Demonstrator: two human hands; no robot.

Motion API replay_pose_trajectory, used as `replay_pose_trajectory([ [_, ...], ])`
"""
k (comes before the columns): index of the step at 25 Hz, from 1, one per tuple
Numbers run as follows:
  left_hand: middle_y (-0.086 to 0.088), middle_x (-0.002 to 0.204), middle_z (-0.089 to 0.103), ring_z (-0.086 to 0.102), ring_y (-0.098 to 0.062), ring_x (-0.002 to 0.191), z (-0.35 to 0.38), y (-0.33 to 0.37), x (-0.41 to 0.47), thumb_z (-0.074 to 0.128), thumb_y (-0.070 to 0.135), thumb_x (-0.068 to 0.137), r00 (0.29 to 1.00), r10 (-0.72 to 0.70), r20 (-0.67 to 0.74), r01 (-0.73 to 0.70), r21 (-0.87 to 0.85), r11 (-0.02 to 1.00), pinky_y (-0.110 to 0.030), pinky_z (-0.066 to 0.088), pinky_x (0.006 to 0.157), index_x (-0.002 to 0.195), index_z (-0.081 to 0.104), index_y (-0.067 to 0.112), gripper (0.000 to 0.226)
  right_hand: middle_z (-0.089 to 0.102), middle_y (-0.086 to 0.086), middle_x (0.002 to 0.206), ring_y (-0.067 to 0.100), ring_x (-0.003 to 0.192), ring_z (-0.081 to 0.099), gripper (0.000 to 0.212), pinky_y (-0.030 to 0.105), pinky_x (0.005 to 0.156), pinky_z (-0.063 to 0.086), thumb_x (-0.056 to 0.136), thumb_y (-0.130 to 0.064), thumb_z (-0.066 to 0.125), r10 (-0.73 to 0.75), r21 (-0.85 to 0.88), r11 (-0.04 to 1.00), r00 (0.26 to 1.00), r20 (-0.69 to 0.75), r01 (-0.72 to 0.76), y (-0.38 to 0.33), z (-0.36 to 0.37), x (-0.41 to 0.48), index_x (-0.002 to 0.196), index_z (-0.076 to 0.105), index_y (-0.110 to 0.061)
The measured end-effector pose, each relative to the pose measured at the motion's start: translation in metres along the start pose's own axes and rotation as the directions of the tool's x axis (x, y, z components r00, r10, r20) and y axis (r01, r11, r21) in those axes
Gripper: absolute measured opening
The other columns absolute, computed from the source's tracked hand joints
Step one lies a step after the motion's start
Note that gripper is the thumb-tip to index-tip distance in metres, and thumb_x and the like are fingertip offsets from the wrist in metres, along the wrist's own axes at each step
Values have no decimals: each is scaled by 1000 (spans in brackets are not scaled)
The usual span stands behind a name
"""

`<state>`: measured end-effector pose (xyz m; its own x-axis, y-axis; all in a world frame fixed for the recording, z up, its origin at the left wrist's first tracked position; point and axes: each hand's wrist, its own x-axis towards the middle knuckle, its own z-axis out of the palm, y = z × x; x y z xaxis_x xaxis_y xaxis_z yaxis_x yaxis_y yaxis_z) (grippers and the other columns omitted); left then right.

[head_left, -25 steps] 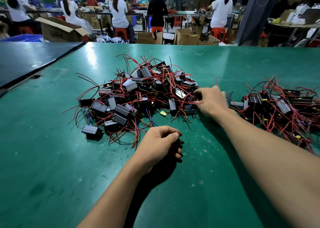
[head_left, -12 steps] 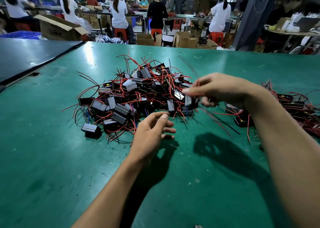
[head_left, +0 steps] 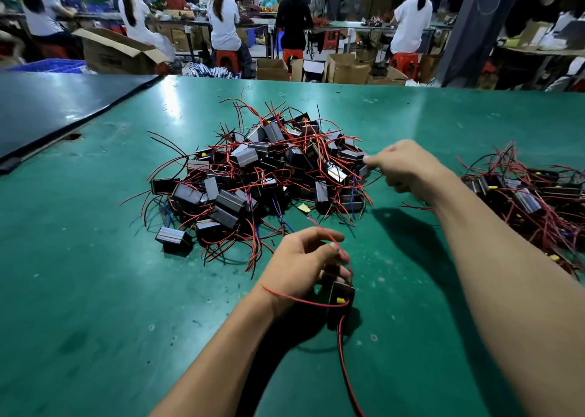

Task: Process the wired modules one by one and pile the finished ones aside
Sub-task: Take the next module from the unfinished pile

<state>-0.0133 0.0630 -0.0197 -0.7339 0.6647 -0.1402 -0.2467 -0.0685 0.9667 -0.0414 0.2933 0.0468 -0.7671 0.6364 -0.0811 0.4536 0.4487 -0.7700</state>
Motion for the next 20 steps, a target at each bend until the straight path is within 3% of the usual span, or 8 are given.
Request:
replay_pose_trajectory([
  [2, -12, 74, 66, 61, -19, 53, -1, -1, 1, 41, -20, 87, 1000, 14, 15, -15, 86, 996, -24, 53, 50, 98, 61, 1, 31, 47, 4, 53, 24, 55, 40, 24, 24, 49, 32, 82, -20, 64, -71, -75, 996, 940, -334, 49, -3, 11, 18, 60, 57, -14],
  [3, -10, 73, 66, 62, -18, 54, -3, -2, 2, 39, -24, 82, 999, 26, 36, -31, 146, 989, -24, 53, 52, 92, 63, 3, 38, 60, 7, 67, 27, 66, 50, 14, 26, 57, 40, 81, -20, 64, -111, -105, 992, 912, -395, 75, -3, 17, 28, 69, 64, -14],
  [4, -7, 72, 66, 62, -17, 57, -5, -3, 2, 40, -25, 77, 997, 39, 64, -52, 205, 977, -25, 53, 56, 87, 64, 5, 40, 68, 9, 86, 28, 81, 59, 7, 28, 69, 47, 83, -19, 65, -146, -135, 986, 915, -376, 101, -4, 24, 36, 85, 71, -16],
  [6, -6, 72, 66, 62, -20, 68, -8, -4, 0, 49, -22, 70, 987, 57, 148, -97, 286, 953, -30, 53, 69, 82, 65, 6, 35, 68, 12, 116, 28, 102, 62, 36, 30, 85, 50, 86, -13, 68, -189, -219, 966, 957, -220, 140, -2, 39, 51, 122, 66, -15],
  [8, -12, 78, 65, 60, -24, 78, -10, -3, -1, 57, -10, 64, 973, 58, 224, -123, 286, 950, -36, 51, 79, 87, 65, 1, 27, 66, 16, 121, 26, 95, 62, 48, 24, 76, 47, 88, -6, 66, -205, -271, 948, 972, -113, 168, 2, 51, 59, 135, 59, -11],
  [13, -6, 75, 67, 62, -23, 77, -13, -2, 1, 52, 2, 57, 969, 23, 247, -86, 247, 965, -33, 54, 76, 91, 63, -12, 39, 63, 17, 129, 30, 111, 63, 40, 32, 96, 49, 89, -27, 75, -179, -264, 957, 964, -198, 123, 12, 53, 69, 125, 67, -10],
  [16, -1, 71, 68, 63, -19, 70, -13, -2, 2, 51, 2, 59, 974, 5, 228, -64, 252, 966, -28, 55, 69, 91, 64, -14, 38, 69, 13, 120, 28, 108, 63, 37, 34, 95, 50, 86, -32, 78, -194, -211, 966, 957, -216, 148, 12, 49, 65, 116, 72, -11],
  [20, -3, 79, 70, 64, -17, 74, -15, -4, 3, 63, -11, 77, 974, 45, 220, -112, 301, 947, -34, 54, 76, 91, 67, -9, 15, 70, 7, 97, 25, 102, 64, 20, 32, 88, 48, 83, -32, 80, -99, 41, 992, 950, -297, 116, 6, 33, 54, 75, 68, -18],
])
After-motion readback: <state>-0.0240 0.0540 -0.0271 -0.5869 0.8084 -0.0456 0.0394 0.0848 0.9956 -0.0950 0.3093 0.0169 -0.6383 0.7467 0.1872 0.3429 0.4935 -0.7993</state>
